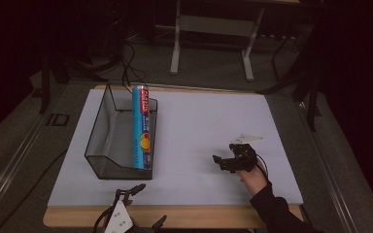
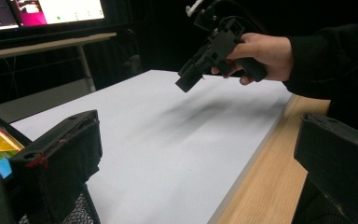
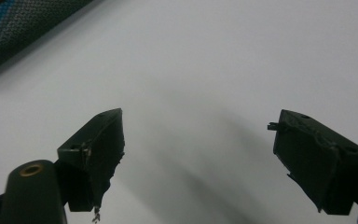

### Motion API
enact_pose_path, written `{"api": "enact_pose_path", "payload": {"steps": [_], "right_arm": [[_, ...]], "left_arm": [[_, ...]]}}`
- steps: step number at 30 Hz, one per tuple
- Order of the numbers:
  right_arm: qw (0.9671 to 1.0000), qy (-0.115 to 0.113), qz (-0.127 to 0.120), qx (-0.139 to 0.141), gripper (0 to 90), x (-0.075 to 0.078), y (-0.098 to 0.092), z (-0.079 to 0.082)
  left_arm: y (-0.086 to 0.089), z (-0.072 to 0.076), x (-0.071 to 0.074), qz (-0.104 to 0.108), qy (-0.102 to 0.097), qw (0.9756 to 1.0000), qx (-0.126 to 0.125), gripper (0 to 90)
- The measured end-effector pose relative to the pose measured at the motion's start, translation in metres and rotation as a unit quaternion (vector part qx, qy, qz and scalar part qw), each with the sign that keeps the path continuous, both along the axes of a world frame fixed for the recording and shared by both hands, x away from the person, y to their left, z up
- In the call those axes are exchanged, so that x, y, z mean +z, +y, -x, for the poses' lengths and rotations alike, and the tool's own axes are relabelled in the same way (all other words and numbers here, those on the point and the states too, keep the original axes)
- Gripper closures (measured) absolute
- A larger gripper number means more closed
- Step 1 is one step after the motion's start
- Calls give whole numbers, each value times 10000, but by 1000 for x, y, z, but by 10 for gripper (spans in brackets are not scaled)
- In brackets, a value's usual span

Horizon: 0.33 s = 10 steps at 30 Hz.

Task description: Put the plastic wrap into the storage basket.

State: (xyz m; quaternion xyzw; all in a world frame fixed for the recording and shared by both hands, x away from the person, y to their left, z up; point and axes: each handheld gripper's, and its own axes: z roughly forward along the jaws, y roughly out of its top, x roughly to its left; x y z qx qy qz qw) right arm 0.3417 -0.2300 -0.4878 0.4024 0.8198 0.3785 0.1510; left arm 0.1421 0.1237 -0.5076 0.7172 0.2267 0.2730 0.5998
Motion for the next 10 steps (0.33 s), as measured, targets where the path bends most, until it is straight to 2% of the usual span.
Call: {"api": "enact_pose_path", "payload": {"steps": [10], "right_arm": [[9997, -205, -84, -48, 154, 1, -6, 3]], "left_arm": [[1, 0, 0, -5, -2, 10000, 5, 14]]}}
